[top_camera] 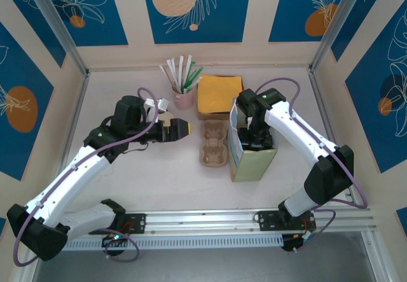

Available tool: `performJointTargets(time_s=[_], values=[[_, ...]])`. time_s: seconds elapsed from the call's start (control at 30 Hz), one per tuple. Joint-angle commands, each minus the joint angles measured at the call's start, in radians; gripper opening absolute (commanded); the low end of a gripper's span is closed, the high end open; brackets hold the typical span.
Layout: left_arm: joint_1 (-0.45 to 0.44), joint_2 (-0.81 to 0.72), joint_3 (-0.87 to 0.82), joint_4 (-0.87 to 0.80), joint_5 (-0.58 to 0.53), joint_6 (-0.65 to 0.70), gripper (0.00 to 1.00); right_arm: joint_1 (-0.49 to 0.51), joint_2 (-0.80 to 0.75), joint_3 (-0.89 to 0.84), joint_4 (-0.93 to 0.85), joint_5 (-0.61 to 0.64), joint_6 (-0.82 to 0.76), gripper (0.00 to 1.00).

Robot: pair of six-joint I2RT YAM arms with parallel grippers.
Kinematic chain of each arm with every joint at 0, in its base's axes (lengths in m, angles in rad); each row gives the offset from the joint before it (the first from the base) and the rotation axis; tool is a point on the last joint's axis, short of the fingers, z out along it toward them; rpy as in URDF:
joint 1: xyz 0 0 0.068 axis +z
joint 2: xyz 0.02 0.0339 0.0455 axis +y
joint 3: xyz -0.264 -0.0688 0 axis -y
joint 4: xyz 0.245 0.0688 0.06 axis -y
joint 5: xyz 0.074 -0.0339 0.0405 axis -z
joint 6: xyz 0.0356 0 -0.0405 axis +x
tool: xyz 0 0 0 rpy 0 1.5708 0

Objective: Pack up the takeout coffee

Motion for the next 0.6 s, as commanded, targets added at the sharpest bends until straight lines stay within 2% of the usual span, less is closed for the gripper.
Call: performJointTargets(time_s=[0.0, 0.57], values=[[-0.008, -0.001, -0.003, 0.018, 0.018, 0.000, 1.00, -0.004, -0.003, -0.009, -0.006, -0.023, -0.003, 0.57], [-0.008, 0.000, 0.002, 0.017, 0.018, 0.004, 1.00, -0.010, 0.013, -0.015, 0.011, -0.025, -0.012, 0.57]])
